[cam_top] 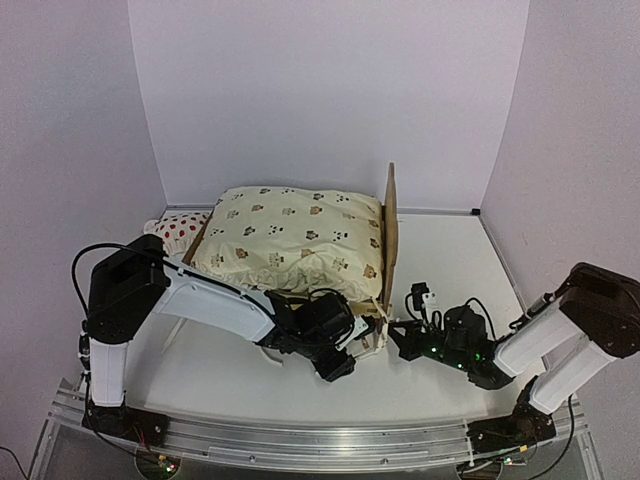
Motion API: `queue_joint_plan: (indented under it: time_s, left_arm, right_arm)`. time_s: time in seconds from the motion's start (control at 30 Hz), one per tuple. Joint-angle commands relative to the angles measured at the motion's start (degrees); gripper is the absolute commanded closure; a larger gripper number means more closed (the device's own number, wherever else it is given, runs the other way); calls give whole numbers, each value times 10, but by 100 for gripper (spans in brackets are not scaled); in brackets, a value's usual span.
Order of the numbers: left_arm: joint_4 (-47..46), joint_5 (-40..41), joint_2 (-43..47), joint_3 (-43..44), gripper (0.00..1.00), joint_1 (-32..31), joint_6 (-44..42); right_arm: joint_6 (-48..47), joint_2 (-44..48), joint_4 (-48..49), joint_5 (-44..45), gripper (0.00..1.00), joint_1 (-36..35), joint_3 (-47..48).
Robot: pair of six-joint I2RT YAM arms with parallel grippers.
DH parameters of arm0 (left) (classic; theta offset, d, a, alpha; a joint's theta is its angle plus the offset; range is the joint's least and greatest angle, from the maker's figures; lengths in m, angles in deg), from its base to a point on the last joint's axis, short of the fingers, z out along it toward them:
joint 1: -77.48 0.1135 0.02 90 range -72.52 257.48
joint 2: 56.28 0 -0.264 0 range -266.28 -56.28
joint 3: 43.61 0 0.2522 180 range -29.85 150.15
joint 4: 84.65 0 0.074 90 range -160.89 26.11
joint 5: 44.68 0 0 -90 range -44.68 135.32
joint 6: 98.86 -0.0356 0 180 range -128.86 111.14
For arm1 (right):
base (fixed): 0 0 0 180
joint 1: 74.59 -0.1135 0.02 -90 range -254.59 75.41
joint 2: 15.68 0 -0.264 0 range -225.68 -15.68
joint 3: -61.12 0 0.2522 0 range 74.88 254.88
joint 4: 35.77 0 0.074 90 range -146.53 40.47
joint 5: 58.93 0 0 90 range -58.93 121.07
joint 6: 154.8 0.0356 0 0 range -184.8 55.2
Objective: Set up the pet bed
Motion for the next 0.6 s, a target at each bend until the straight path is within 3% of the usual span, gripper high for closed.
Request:
queue_joint_plan:
  time_s: [0.0, 0.1, 0.2, 0.27, 0.57]
  left_arm:
    - [-7, -36, -14, 25, 49, -4, -17]
    - [-26, -41, -21, 15, 59, -4, -22]
    - [-30, -8, -23, 12, 89, -4, -17]
    - [-35, 23, -16, -1, 99, -4, -15]
    - [-72, 123, 69, -94, 100, 0, 20]
  right_arm:
    - [3, 17, -27, 9, 100, 1, 9]
    - [1, 21, -42, 9, 100, 1, 12]
    - [1, 29, -55, 11, 100, 1, 13]
    - [2, 42, -68, 18, 100, 2, 14]
    - [6, 162, -249, 114, 100, 1, 37]
